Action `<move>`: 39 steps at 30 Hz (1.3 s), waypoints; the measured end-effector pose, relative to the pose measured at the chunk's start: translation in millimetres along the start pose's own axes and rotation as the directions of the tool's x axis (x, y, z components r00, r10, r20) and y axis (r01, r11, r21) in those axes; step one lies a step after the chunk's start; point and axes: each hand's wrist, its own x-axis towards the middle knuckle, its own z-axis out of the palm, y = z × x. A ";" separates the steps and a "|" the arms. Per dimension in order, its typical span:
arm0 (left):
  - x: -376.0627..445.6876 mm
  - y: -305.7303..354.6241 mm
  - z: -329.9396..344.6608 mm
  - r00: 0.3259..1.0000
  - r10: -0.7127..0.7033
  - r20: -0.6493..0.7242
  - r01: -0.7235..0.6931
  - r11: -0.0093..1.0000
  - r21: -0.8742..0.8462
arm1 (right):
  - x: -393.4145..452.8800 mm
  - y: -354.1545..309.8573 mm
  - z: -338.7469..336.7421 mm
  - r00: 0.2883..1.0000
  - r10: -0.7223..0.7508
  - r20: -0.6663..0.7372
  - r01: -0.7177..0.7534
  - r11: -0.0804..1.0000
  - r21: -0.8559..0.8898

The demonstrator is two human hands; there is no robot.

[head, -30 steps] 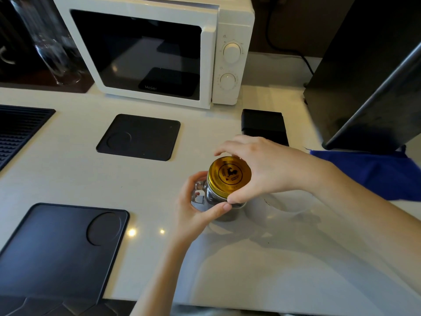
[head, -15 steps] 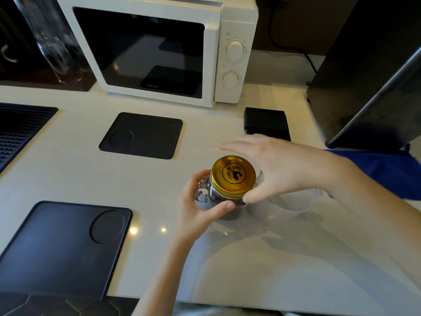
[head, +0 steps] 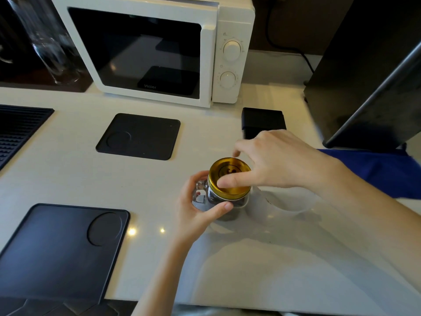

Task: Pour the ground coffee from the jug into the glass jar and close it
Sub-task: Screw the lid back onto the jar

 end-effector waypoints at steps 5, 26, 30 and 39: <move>-0.3 0.2 0.4 1.000 -0.009 0.000 0.009 0.999 -0.036 | -1.0 5.9 7.9 0.991 -0.109 0.082 0.092 0.979 0.184; -1.0 -2.4 0.3 0.998 -0.004 -0.057 0.005 1.000 0.014 | -10.3 0.8 49.4 0.971 0.111 -0.213 0.030 0.823 0.568; 9.2 -4.6 -0.9 0.999 -0.006 -0.045 0.008 0.999 0.041 | -4.5 5.8 48.4 0.963 0.138 -0.233 0.028 0.807 0.590; 73.4 -11.3 6.8 0.999 -0.038 -0.002 0.038 0.995 0.092 | 40.0 41.2 40.4 0.944 0.161 -0.289 0.026 0.835 0.550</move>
